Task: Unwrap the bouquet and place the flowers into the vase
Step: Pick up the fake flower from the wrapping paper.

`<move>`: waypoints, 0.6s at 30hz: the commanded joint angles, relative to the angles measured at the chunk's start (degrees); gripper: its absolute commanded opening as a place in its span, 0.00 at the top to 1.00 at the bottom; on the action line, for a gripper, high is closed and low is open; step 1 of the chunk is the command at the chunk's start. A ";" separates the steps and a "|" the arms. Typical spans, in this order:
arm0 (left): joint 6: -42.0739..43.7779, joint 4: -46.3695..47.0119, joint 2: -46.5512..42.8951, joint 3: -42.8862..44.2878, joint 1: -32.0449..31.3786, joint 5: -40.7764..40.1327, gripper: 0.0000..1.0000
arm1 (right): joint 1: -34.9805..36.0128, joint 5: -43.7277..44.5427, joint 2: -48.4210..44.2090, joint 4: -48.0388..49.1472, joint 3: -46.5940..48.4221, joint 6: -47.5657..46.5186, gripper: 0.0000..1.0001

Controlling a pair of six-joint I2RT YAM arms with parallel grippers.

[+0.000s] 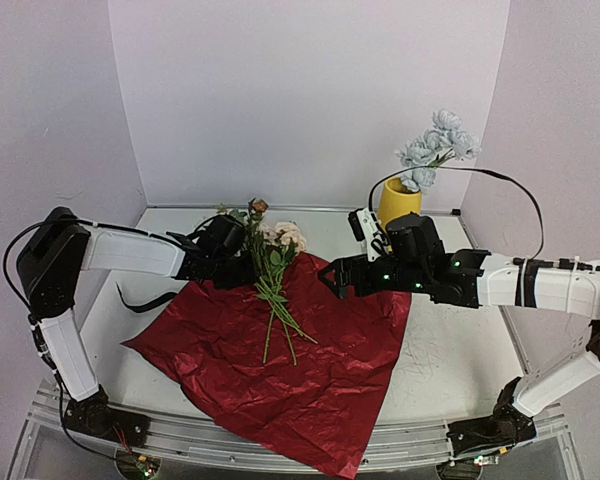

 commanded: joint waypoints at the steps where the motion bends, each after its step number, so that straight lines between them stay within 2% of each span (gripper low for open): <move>1: -0.47 2.28 3.97 3.57 0.67 4.07 0.61 | 0.33 1.10 -1.34 -0.20 1.96 -0.77 0.02; 12: -0.77 5.64 9.50 4.15 1.43 8.23 0.63 | 0.31 2.16 -1.52 -0.82 1.43 -1.49 0.02; 18: -1.12 6.37 10.24 4.36 1.67 7.37 0.80 | 0.33 2.72 -2.00 -1.24 0.88 -1.82 0.02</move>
